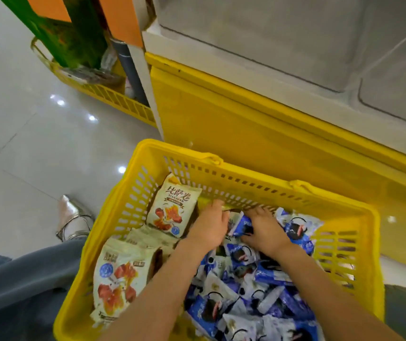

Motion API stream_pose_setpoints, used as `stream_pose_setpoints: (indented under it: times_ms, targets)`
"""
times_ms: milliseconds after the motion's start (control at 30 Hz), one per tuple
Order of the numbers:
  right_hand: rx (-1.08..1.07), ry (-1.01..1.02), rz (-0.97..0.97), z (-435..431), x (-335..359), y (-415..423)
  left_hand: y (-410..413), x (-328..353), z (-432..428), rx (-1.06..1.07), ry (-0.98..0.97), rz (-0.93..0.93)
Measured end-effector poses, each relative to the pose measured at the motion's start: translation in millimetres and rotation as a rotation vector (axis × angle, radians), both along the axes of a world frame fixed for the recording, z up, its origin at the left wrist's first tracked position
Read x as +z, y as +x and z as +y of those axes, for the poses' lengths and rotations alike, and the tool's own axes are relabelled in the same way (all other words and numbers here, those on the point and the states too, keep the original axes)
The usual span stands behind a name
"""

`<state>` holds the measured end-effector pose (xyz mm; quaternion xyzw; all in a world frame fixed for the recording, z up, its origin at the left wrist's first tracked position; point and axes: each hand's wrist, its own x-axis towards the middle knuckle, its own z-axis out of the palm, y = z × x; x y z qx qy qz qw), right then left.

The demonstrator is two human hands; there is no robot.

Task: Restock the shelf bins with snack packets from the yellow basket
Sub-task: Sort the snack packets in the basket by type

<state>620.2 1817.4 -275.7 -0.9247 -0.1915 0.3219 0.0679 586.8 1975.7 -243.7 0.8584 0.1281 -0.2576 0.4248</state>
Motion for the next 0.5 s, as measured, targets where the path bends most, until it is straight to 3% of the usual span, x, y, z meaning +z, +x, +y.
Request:
stream_pose_setpoints:
  times_ms: [167, 300, 500]
  targets:
    - [0.009, 0.116, 0.17, -25.2, 11.8, -8.9, 7.3, -48.9, -15.3, 0.124, -0.012, 0.25]
    - [0.0, 0.236, 0.242, -38.9, 19.8, -18.5, 16.5, -71.4, -16.9, 0.233, -0.053, 0.287]
    - [0.046, 0.22, 0.23, -38.1, 17.0, -20.5, 28.1, -80.0, -20.6, 0.344, -0.123, 0.292]
